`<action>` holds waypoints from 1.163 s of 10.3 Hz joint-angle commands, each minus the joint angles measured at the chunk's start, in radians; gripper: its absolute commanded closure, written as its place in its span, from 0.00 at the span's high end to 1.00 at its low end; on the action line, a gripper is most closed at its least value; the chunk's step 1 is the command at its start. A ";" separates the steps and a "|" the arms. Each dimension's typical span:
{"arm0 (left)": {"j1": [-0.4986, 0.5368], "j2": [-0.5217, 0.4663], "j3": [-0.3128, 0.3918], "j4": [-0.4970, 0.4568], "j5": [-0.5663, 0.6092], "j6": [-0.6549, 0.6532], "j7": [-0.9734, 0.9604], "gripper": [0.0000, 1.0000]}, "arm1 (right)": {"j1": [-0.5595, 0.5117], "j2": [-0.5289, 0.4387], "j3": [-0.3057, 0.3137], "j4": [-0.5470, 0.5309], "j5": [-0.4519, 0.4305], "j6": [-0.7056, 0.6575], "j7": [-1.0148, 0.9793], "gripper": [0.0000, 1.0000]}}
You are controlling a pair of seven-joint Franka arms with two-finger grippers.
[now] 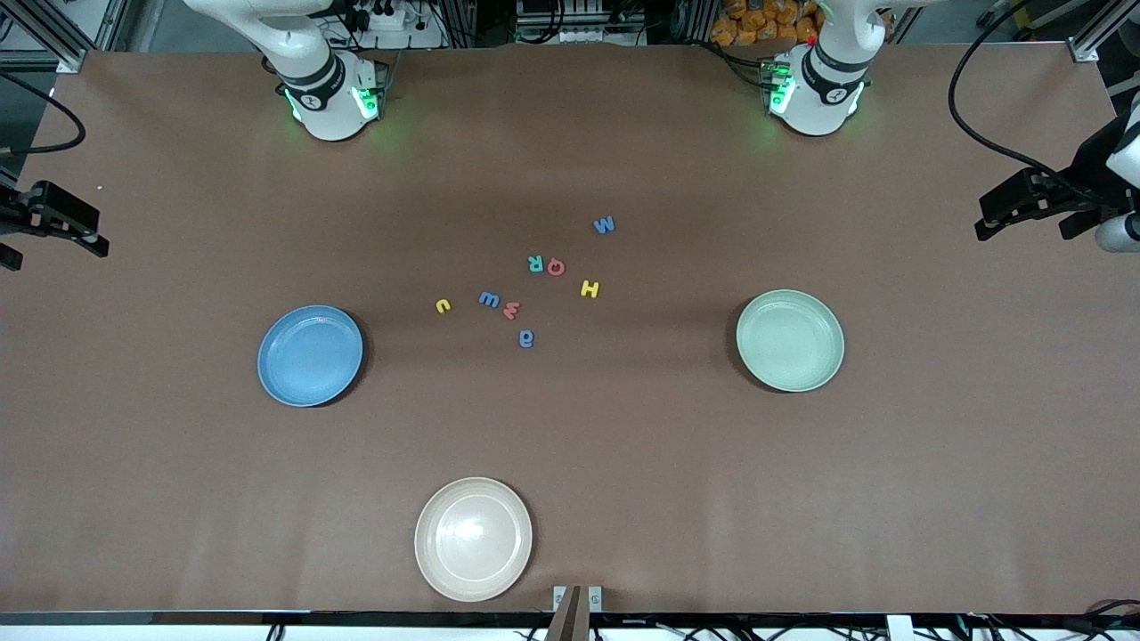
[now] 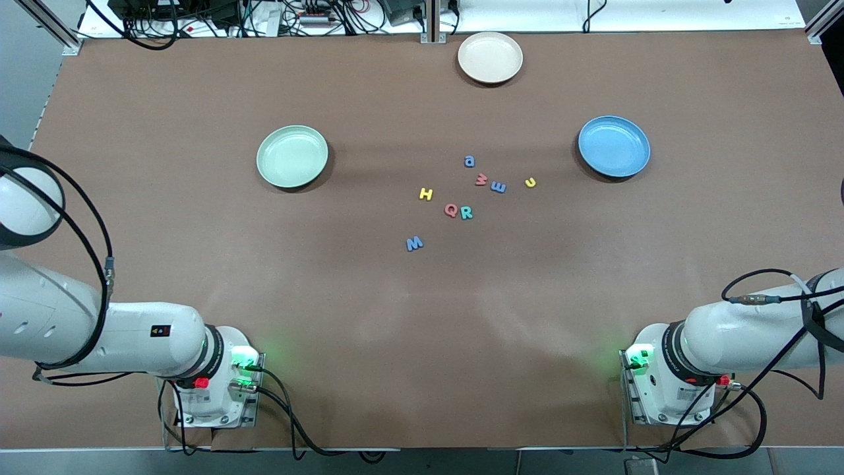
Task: Sort upper and lower case letters into plates
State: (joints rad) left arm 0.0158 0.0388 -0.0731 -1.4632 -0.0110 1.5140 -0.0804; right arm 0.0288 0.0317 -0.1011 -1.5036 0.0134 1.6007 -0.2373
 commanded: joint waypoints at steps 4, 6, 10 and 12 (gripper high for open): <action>0.006 -0.008 -0.004 -0.012 -0.017 -0.003 0.024 1.00 | 0.005 0.008 -0.006 0.014 0.005 -0.013 0.013 1.00; -0.008 0.022 -0.010 -0.014 -0.009 -0.003 0.016 1.00 | 0.006 0.014 -0.006 0.013 0.005 -0.011 0.013 1.00; -0.036 0.111 -0.121 -0.020 -0.030 0.008 -0.149 1.00 | 0.011 0.036 -0.005 0.013 0.011 0.007 0.000 1.00; -0.059 0.189 -0.207 -0.020 -0.032 0.085 -0.372 1.00 | 0.008 0.048 -0.005 0.000 0.011 0.005 -0.019 1.00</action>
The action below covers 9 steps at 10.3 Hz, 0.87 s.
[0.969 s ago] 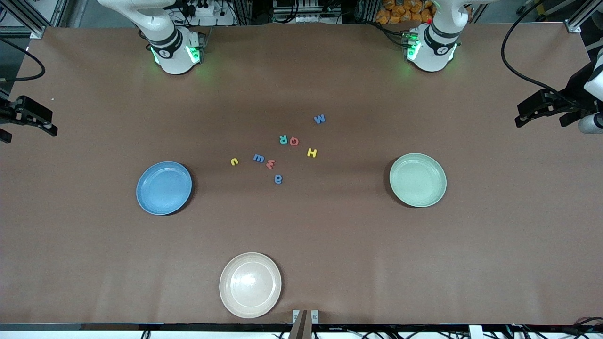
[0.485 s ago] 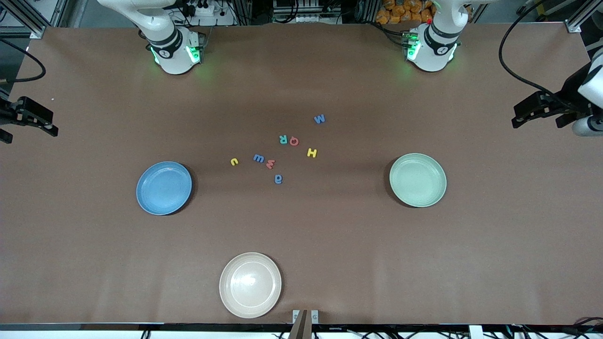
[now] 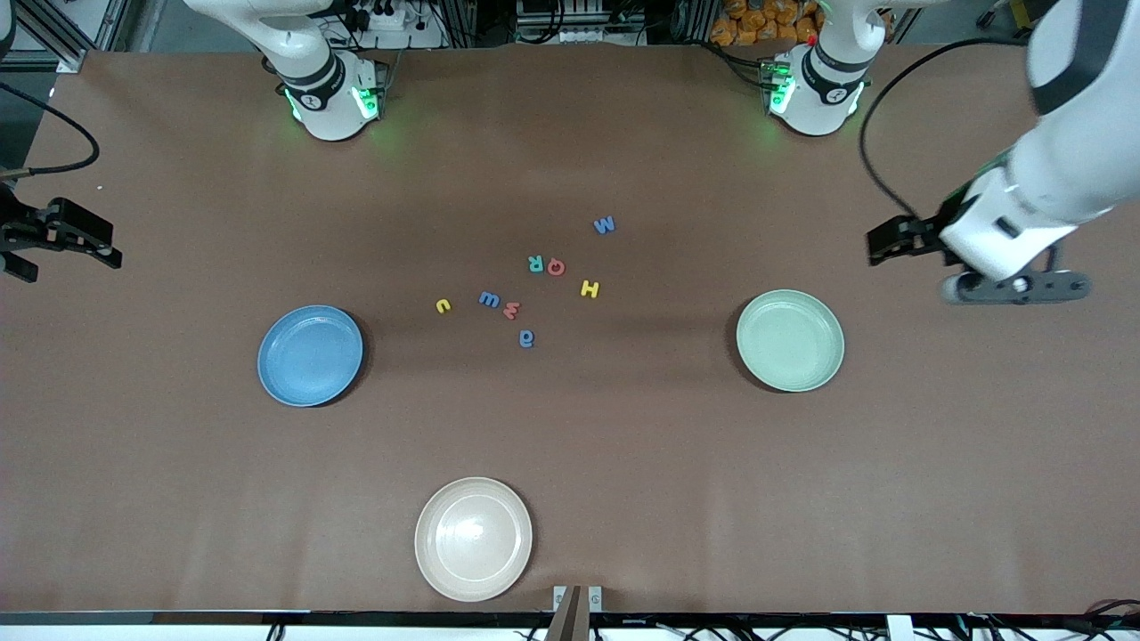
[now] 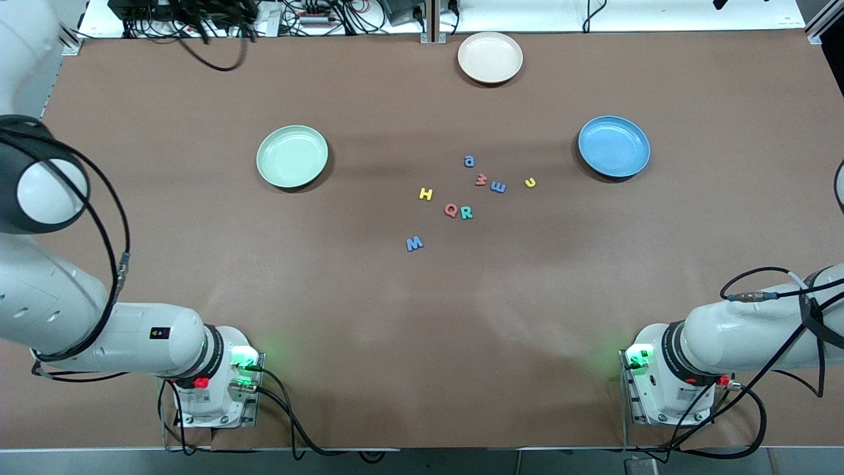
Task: Sort upper and lower case letters into plates
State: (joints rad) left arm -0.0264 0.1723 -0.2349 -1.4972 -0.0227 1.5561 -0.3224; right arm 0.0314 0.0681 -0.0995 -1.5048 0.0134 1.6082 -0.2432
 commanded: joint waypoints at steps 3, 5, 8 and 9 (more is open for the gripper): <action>-0.165 0.148 -0.055 0.008 -0.008 0.153 -0.373 1.00 | 0.013 0.048 -0.006 0.006 0.005 0.013 -0.013 1.00; -0.260 0.158 -0.055 -0.055 -0.008 0.241 -0.519 1.00 | 0.034 0.084 -0.002 0.008 0.007 0.041 -0.007 1.00; -0.392 0.138 -0.061 -0.249 -0.008 0.404 -0.756 1.00 | 0.033 0.152 -0.002 0.008 0.014 0.055 -0.013 1.00; -0.447 0.133 -0.061 -0.334 -0.008 0.485 -0.833 1.00 | 0.021 0.180 -0.003 0.006 0.014 0.059 -0.015 1.00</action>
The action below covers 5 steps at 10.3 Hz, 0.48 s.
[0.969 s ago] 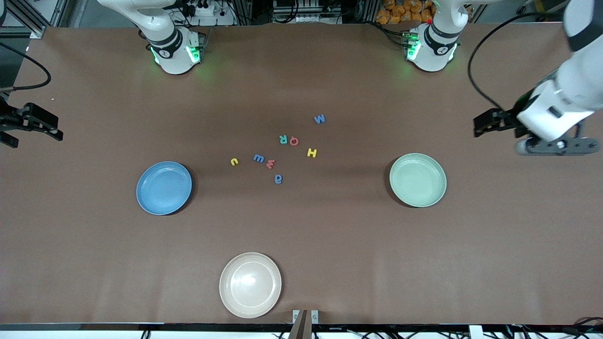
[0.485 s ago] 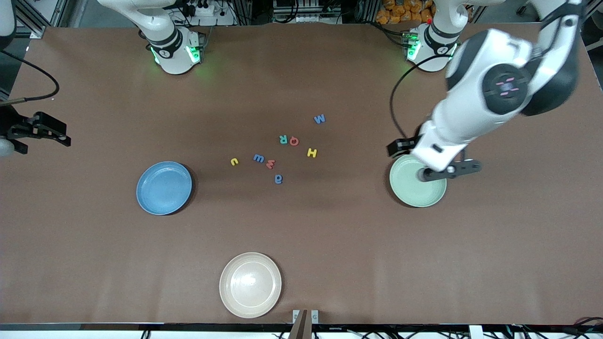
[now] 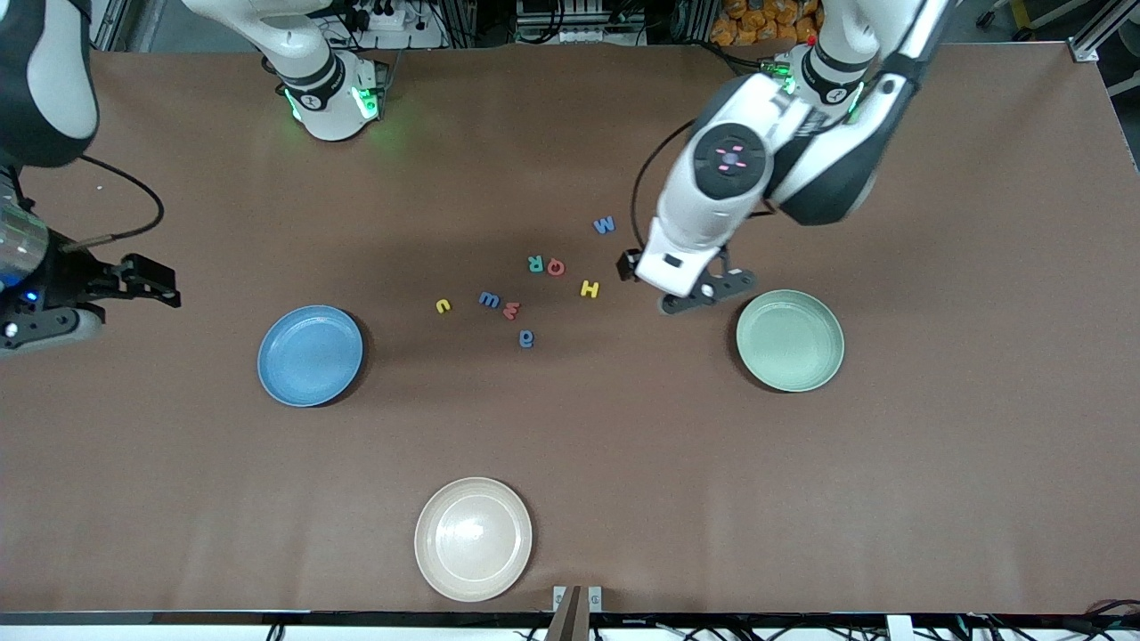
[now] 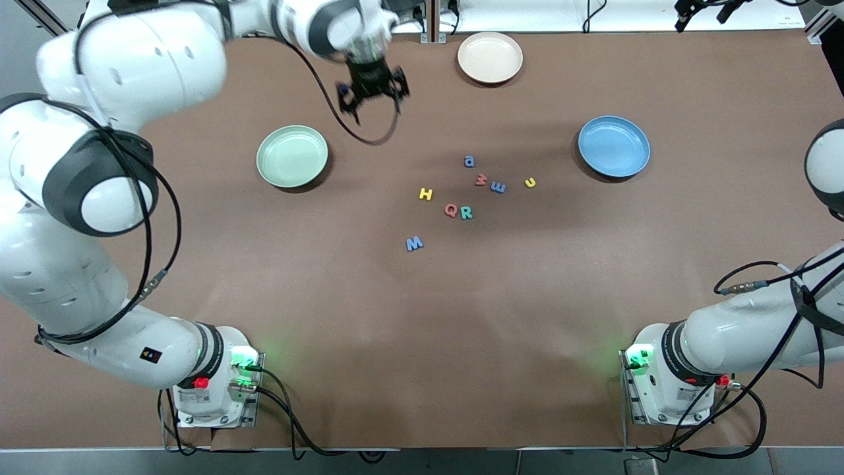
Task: Sort upper and lower case letters into plates
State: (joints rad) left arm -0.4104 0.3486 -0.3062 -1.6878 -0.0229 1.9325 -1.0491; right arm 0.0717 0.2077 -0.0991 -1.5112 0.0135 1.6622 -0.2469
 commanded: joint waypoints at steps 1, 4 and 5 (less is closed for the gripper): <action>-0.105 -0.042 0.010 -0.203 -0.008 0.181 -0.202 1.00 | -0.029 0.059 -0.002 0.009 0.014 0.022 -0.012 1.00; -0.192 -0.031 0.010 -0.341 -0.008 0.380 -0.431 1.00 | -0.027 0.078 -0.002 -0.017 0.014 -0.010 -0.012 1.00; -0.209 -0.033 0.010 -0.402 -0.008 0.452 -0.454 1.00 | -0.024 0.079 -0.002 -0.017 0.014 -0.034 -0.012 1.00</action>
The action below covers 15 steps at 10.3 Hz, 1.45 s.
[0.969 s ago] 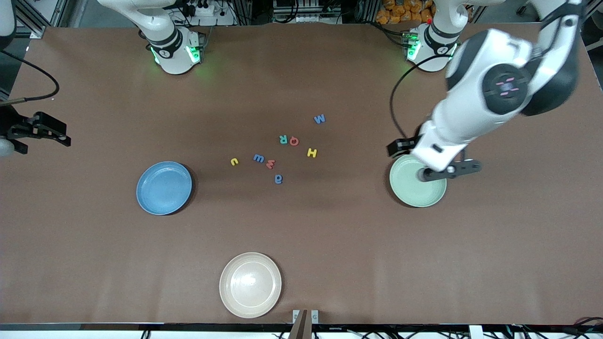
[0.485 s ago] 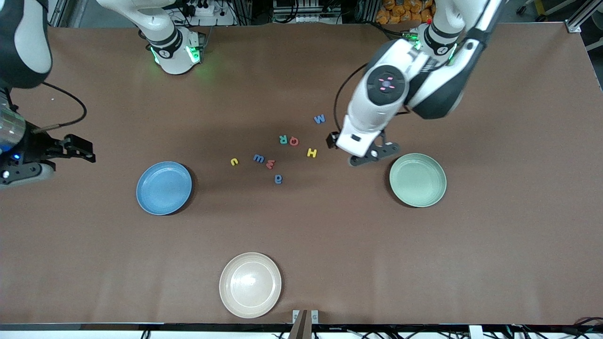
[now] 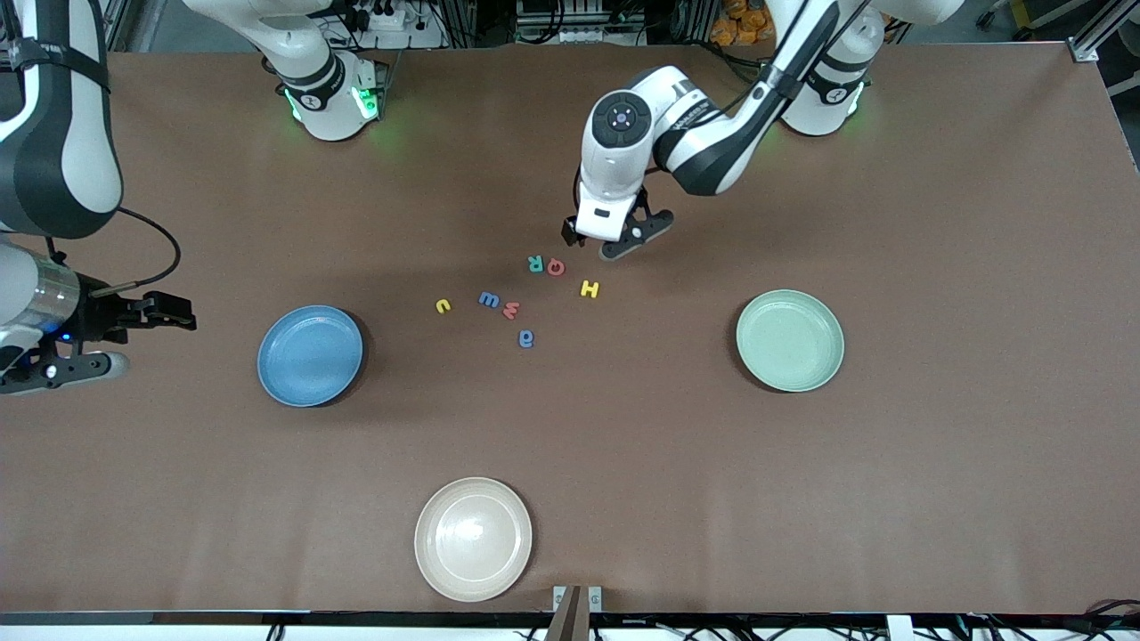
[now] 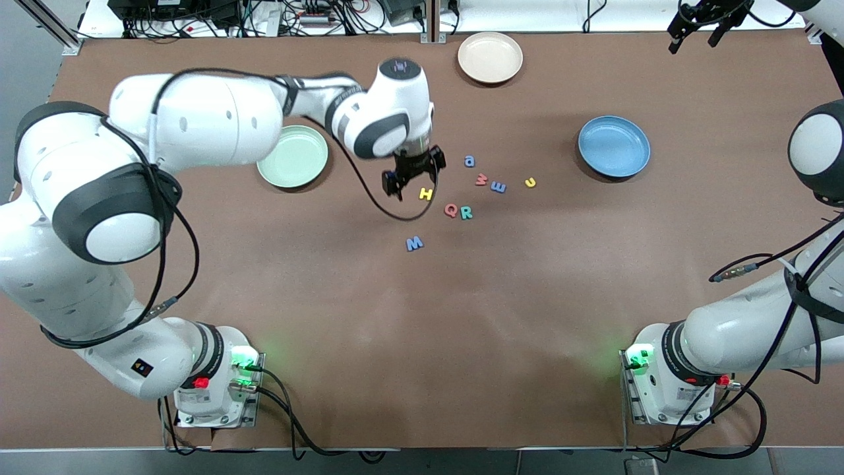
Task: Sort upper and lower case letters into plates
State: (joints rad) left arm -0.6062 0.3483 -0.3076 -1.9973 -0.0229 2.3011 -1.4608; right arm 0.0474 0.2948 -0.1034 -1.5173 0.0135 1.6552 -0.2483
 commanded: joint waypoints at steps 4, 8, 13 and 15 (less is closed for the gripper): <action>-0.079 0.042 0.019 -0.244 0.082 0.347 -0.139 1.00 | 0.000 0.052 0.002 -0.015 0.013 -0.014 -0.017 1.00; -0.090 0.132 0.022 -0.194 0.326 0.345 -0.392 1.00 | 0.011 0.096 0.002 -0.017 0.013 0.025 -0.020 1.00; -0.084 0.167 0.022 -0.156 0.328 0.340 -0.405 0.89 | 0.000 0.089 0.004 -0.007 0.016 -0.009 -0.178 1.00; -0.086 0.169 0.022 -0.156 0.327 0.334 -0.411 0.88 | -0.032 0.086 0.004 -0.006 0.026 -0.009 -0.273 1.00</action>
State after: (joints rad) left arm -0.6844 0.5055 -0.2901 -2.1708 0.2710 2.6399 -1.8276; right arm 0.0450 0.3950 -0.1035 -1.5258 0.0149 1.6526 -0.4482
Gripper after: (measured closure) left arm 0.110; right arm 0.000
